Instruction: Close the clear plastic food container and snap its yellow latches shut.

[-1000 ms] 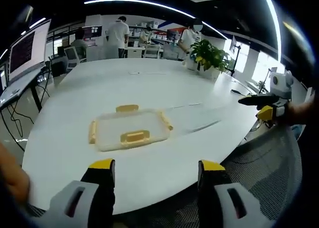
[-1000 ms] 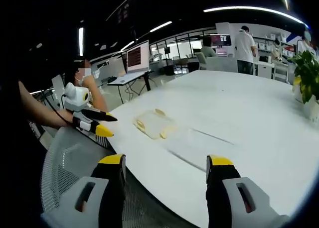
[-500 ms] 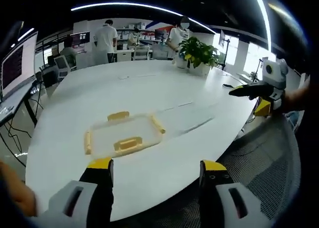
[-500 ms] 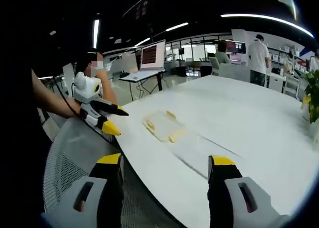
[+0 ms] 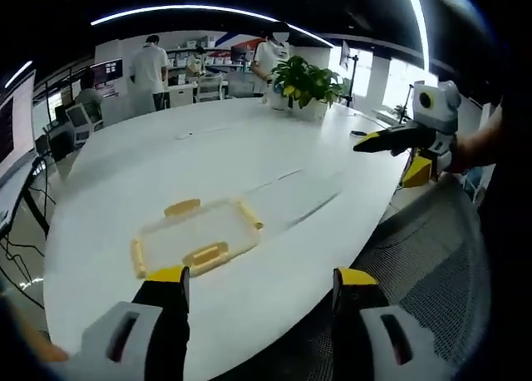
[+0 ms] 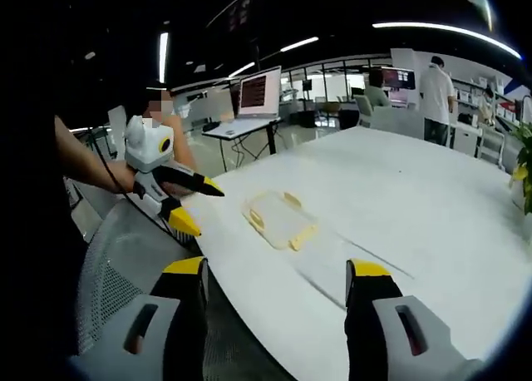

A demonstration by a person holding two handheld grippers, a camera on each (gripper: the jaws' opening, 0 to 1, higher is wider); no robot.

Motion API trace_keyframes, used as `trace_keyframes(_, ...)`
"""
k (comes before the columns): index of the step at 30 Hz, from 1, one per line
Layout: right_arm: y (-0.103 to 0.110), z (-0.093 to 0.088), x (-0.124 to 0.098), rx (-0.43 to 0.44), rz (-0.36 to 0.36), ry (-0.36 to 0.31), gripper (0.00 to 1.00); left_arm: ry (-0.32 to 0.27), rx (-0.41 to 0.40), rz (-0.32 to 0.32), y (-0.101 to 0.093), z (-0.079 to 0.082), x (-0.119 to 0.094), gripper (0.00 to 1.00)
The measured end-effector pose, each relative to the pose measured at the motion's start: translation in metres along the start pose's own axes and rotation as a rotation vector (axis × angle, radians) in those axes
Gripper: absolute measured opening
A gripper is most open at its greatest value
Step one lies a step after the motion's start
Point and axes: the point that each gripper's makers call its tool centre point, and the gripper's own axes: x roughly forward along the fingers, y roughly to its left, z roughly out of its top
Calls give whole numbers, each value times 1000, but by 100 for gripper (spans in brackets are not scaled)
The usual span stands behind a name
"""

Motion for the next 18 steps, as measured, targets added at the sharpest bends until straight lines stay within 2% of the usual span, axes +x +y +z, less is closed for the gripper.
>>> trace_keyframes(8,8,4,18,-46,25,24,65,23,20,-23,14,-1,1,66)
trace_keyframes(10,10,7,24,-46,34,29,66,30,35,-46,16,-3,1,66)
trace_keyframes(12,11,9,30,-45,40,35,66,52,77,-39,21,-5,-1,66)
trace_keyframes(18,9,15,48,-60,45,49,66,86,88,-66,32,-13,0,65)
